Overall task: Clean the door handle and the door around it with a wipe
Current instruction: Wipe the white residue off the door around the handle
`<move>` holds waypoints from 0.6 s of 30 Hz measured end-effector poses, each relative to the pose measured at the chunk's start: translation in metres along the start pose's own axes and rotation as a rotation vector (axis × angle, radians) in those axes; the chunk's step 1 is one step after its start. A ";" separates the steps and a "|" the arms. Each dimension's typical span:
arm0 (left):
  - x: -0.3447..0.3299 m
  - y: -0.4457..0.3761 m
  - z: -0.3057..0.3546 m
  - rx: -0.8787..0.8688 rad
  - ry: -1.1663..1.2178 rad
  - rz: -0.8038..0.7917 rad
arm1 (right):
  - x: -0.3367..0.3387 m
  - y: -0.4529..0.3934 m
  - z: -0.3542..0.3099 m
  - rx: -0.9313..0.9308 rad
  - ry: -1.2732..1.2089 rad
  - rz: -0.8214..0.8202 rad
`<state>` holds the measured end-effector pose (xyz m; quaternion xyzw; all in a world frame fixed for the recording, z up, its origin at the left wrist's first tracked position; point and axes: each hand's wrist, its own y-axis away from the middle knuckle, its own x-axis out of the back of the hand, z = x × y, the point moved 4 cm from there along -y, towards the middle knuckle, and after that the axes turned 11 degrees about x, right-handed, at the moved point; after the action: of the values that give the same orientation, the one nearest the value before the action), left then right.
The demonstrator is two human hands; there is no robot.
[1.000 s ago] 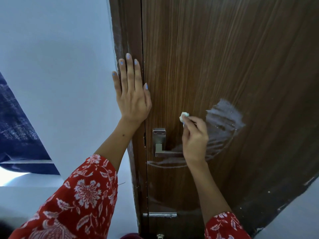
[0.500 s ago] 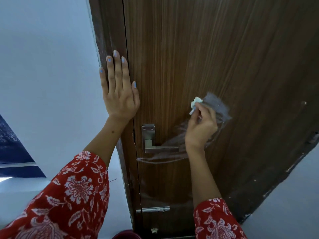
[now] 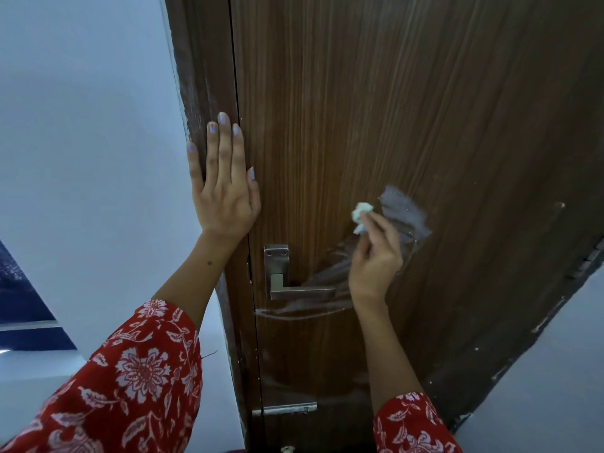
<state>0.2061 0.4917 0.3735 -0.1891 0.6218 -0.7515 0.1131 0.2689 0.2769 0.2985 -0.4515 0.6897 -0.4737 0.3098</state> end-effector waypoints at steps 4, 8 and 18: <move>0.000 0.000 0.000 -0.011 -0.002 -0.010 | 0.001 -0.012 0.000 -0.152 0.007 0.150; 0.000 -0.001 0.000 -0.016 0.000 -0.017 | -0.007 -0.007 -0.007 0.052 0.008 0.005; 0.001 0.000 0.000 -0.016 0.012 -0.013 | -0.007 -0.007 -0.003 0.008 0.046 -0.027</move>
<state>0.2056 0.4916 0.3740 -0.1894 0.6274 -0.7483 0.1031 0.2715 0.2831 0.3058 -0.4485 0.6886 -0.4910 0.2891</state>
